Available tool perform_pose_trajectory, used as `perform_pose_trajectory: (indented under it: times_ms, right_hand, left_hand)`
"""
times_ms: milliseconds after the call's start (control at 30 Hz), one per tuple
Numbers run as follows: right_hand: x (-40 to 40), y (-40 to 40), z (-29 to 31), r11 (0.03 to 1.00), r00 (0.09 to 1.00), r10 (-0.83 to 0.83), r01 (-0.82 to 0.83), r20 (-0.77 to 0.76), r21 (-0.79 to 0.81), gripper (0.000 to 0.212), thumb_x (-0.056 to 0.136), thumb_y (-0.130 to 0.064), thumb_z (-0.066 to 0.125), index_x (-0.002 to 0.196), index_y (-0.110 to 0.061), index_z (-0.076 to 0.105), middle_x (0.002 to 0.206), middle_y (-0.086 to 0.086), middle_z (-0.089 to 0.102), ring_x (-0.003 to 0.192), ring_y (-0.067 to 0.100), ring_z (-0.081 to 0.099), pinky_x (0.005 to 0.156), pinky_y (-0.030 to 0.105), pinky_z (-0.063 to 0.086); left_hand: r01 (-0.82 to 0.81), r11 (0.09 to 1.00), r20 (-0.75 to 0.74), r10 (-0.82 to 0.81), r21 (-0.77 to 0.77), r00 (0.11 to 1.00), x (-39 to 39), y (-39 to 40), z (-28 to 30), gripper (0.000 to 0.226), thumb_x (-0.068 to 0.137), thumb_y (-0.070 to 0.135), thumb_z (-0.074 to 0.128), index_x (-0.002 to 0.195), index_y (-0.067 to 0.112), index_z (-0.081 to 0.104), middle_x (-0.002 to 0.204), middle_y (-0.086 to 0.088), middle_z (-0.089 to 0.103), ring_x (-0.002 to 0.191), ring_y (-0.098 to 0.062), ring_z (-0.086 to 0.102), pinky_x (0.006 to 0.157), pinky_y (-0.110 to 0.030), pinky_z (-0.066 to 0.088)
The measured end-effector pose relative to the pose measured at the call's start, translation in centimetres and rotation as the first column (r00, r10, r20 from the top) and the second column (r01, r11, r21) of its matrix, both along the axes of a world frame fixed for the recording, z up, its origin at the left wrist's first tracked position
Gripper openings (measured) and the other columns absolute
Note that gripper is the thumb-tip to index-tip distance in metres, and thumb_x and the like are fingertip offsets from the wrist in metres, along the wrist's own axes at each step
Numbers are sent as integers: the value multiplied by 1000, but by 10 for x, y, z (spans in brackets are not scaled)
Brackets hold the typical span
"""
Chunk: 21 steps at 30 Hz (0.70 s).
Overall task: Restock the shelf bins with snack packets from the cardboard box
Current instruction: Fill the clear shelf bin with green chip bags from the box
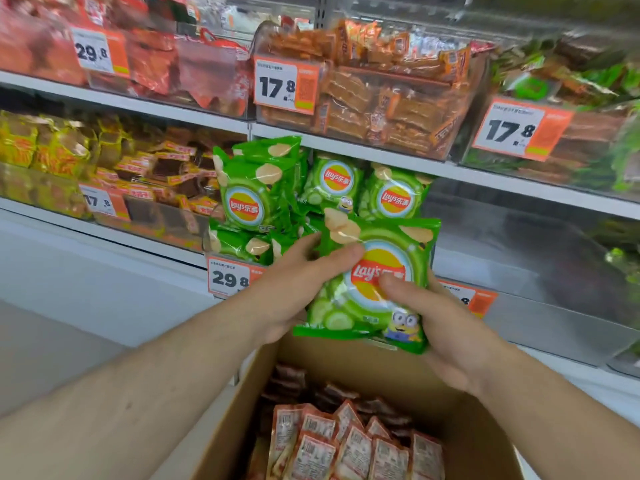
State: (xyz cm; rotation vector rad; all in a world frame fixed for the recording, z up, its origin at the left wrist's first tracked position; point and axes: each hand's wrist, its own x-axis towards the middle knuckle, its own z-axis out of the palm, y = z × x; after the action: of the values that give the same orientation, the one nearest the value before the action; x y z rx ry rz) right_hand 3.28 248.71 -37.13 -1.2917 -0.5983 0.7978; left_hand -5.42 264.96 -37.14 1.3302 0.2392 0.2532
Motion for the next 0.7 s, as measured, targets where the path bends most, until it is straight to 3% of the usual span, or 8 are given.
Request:
perform_pose_trajectory:
  times_ms: [67, 133, 200, 267, 367, 467, 567, 700]
  right_hand:
    - [0, 8, 14, 1000, 1000, 17, -17, 24, 0, 78, 60, -30, 82, 133, -18, 56, 118, 11, 71, 107, 32, 69, 95, 49, 53]
    - [10, 17, 26, 1000, 999, 4, -4, 34, 10, 75, 63, -25, 82, 133, -15, 57, 120, 14, 69, 107, 36, 68, 95, 52, 52]
    - [25, 33, 41, 996, 991, -90, 91, 95, -15, 104, 54, -30, 92, 145, -19, 44, 130, 13, 64, 113, 36, 64, 98, 57, 48]
    - [41, 53, 52, 978, 957, -193, 206, 216, -41, 135, 37, -48, 98, 152, -27, 30, 145, 5, 52, 124, 32, 58, 104, 58, 42]
    - [57, 78, 59, 968, 933, -227, 247, 280, -36, 134, 48, -51, 94, 156, -28, 18, 157, 0, 35, 134, 26, 47, 109, 45, 38]
    - [66, 99, 49, 960, 905, -223, 269, 363, -82, 115, 77, -34, 82, 158, -24, 1, 162, -3, 21, 143, 22, 33, 110, 36, 32]
    - [69, 112, 35, 943, 869, -178, 285, 462, -173, 114, 83, -31, 78, 157, -25, -8, 164, -2, 12, 146, 20, 25, 101, 28, 31]
    - [65, 118, 26, 923, 821, -154, 318, 550, -216, 117, 86, -40, 73, 151, -31, -24, 161, -2, 22, 142, 21, 35, 104, 28, 31]
  left_hand:
    - [-50, 999, 26, 51, -19, 998, 2, 1, 6, 77, 64, 52, 76, 132, 20, 56, 112, -1, 74, 97, -20, 73, 80, -37, 61]
    - [-56, 998, 61, 58, -20, 996, 3, 4, 10, 78, 71, 63, 75, 134, 21, 55, 118, 0, 72, 107, -19, 69, 93, -43, 56]
    - [-158, 987, 119, 160, -28, 980, 5, 10, 13, 55, 85, 59, 63, 127, 23, 61, 120, 4, 70, 111, -16, 66, 103, -45, 48]
    - [-359, 932, 118, 353, 42, 928, 6, 20, 11, 25, 99, 45, 49, 111, 28, 61, 115, 10, 66, 105, -10, 62, 101, -42, 45]
    - [-507, 832, 131, 490, 225, 862, 5, 32, 2, 6, 100, 31, 51, 99, 32, 56, 110, 8, 62, 103, -10, 59, 96, -40, 47]
    - [-482, 780, 126, 474, 400, 871, 5, 38, -13, 7, 97, 28, 58, 104, 29, 57, 100, 11, 60, 96, -9, 58, 87, -31, 44]
    - [-410, 754, 93, 426, 513, 900, 6, 42, -23, 19, 95, 22, 61, 113, 25, 56, 106, 16, 58, 108, -10, 56, 93, -29, 43]
    - [-365, 700, 76, 407, 615, 910, 6, 44, -27, 27, 94, 17, 61, 119, 24, 55, 117, 11, 58, 110, -5, 52, 89, -22, 38]
